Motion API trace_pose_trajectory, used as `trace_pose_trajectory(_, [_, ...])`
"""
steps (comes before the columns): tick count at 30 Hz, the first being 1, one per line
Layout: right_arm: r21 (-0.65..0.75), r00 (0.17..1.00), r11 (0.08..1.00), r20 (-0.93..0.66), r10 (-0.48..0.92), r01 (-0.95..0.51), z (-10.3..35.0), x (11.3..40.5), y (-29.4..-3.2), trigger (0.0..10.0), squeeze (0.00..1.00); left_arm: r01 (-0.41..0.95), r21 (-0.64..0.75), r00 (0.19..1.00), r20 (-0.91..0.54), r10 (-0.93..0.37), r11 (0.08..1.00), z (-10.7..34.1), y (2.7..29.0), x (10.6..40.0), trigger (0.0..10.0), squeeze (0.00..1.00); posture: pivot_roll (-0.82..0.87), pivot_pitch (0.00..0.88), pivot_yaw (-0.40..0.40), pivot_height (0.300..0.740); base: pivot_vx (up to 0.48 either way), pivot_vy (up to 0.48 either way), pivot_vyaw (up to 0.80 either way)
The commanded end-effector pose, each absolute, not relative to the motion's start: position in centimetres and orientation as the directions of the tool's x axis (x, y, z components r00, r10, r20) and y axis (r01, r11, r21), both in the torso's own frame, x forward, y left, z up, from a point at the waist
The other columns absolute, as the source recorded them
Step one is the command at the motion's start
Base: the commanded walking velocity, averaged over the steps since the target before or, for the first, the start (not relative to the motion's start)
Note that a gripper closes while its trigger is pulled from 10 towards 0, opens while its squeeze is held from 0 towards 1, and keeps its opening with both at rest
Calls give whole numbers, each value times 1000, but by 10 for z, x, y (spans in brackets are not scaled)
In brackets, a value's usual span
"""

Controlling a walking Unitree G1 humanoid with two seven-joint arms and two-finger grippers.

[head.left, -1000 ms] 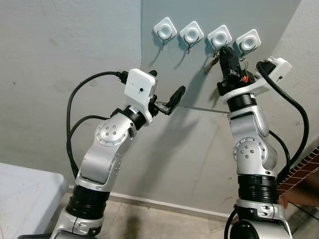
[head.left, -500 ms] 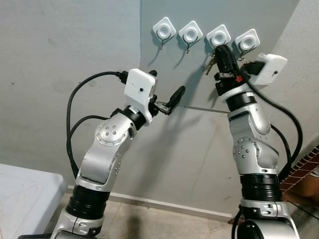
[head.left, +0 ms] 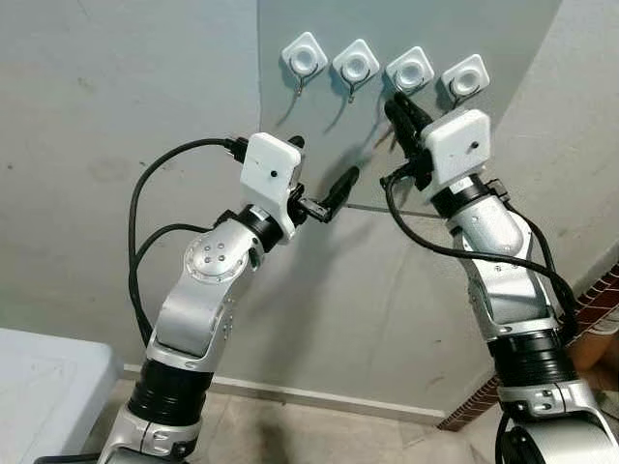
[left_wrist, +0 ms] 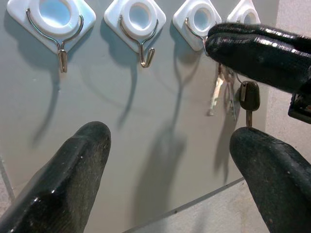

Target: Hang keys on a hook

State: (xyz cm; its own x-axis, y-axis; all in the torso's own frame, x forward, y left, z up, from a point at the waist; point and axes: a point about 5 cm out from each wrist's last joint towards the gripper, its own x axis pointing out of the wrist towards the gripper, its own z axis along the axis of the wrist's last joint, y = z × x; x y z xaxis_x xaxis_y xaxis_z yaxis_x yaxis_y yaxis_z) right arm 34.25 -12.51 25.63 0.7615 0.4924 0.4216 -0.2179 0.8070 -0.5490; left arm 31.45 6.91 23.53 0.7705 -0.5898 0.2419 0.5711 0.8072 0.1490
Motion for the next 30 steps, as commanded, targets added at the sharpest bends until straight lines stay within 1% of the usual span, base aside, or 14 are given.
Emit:
trace_pose_trajectory(1, [-613,742,743,359,566,-270,249,343,-108,10000,0,573,157,761,263,-594,804,243,67,313,10000,0,-46,0,-66,740,0,0,0])
trace_pose_trajectory(2, [-634,750,729,345,565,-258,247,344,-109,10000,0,573,158,761,263,-593,804,244,67,313,10000,0,-46,0,-66,740,0,0,0])
trace_pose_trajectory(7, [-618,781,746,328,532,-248,244,348,-114,10000,0,573,154,762,263,-592,805,243,67,313,10000,0,-47,0,-71,740,0,0,0])
trace_pose_trajectory(11, [-533,813,799,312,492,-278,236,352,-116,10000,0,568,149,766,262,-587,809,242,68,312,10000,0,-45,0,-73,740,0,0,0])
trace_pose_trajectory(12, [-507,818,812,310,485,-289,235,352,-116,10000,75,567,148,767,262,-585,810,242,68,312,10000,0,-45,0,-73,740,0,0,0])
trace_pose_trajectory(13, [-467,821,831,315,477,-303,234,353,-117,10000,1000,566,147,768,262,-584,811,242,68,312,10000,0,-41,1,-78,740,0,0,0])
trace_pose_trajectory(14, [-403,828,859,325,456,-315,234,354,-118,10000,1000,564,146,770,262,-581,813,242,69,312,10000,0,-41,1,-78,740,0,0,0])
trace_pose_trajectory(15, [-371,829,870,331,450,-324,234,354,-118,10000,1000,562,145,772,262,-579,814,242,70,312,10000,0,-41,1,-78,740,0,0,0])
trace_pose_trajectory(19, [-288,838,903,360,410,-319,237,355,-120,10000,1000,557,139,777,263,-572,819,242,70,312,10000,0,-36,3,-81,740,0,0,0])
trace_pose_trajectory(20, [-213,843,921,375,385,-326,239,356,-122,10000,1000,552,138,780,264,-568,822,242,71,312,10000,0,-36,3,-81,740,0,0,0])
trace_pose_trajectory(22, [-130,848,934,391,358,-334,241,356,-123,10000,1000,545,139,785,264,-561,827,242,72,312,10000,0,-36,3,-81,740,0,0,0])
trace_pose_trajectory(23, [-130,848,934,391,358,-334,241,356,-123,10000,1000,545,139,785,264,-561,827,242,72,312,10000,0,-36,3,-81,740,0,0,0])
trace_pose_trajectory(25, [-66,851,934,395,347,-350,241,356,-122,10000,1000,536,139,791,263,-553,833,241,74,313,10000,0,-32,3,-81,740,0,0,0])
trace_pose_trajectory(30, [-17,862,941,396,318,-339,238,355,-125,10000,1000,508,127,813,258,-522,852,239,76,315,10000,0,-32,5,-79,740,0,0,0])
